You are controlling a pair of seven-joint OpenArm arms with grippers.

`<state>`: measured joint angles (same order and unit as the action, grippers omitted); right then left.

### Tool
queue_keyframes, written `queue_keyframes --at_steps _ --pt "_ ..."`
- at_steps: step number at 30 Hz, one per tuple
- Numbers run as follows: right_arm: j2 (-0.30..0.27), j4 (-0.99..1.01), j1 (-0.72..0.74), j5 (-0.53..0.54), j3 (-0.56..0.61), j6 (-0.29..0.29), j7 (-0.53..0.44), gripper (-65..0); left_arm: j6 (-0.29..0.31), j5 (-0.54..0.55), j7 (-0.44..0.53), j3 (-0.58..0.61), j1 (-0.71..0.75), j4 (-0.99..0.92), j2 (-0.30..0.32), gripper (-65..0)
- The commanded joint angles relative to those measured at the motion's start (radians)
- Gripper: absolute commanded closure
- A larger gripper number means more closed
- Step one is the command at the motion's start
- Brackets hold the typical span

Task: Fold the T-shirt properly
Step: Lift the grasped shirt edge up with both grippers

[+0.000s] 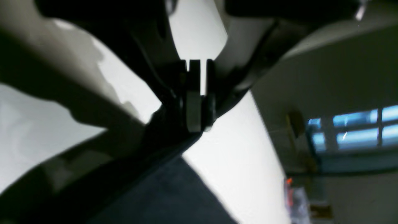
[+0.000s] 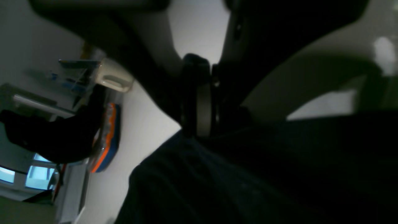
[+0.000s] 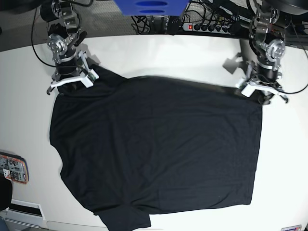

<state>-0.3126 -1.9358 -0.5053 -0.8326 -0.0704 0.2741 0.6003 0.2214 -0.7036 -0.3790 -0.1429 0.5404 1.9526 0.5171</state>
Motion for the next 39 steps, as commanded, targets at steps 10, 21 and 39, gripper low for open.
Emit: queue_keyframes --at_steps 10,21,39 --pt "0.034 -0.024 0.161 0.063 -0.05 0.101 0.023 0.0 -0.015 -0.009 -0.008 -0.011 -0.102 0.009 0.002 0.0" --pt "0.036 -0.018 0.353 0.065 -0.041 0.196 0.123 0.0 -0.014 -0.009 -0.002 0.03 -0.263 -0.161 -0.03 0.0" --pt "0.049 0.068 0.633 0.065 0.067 0.247 0.201 0.0 -0.014 -0.009 -0.002 0.032 -0.418 -0.224 -0.031 0.0"
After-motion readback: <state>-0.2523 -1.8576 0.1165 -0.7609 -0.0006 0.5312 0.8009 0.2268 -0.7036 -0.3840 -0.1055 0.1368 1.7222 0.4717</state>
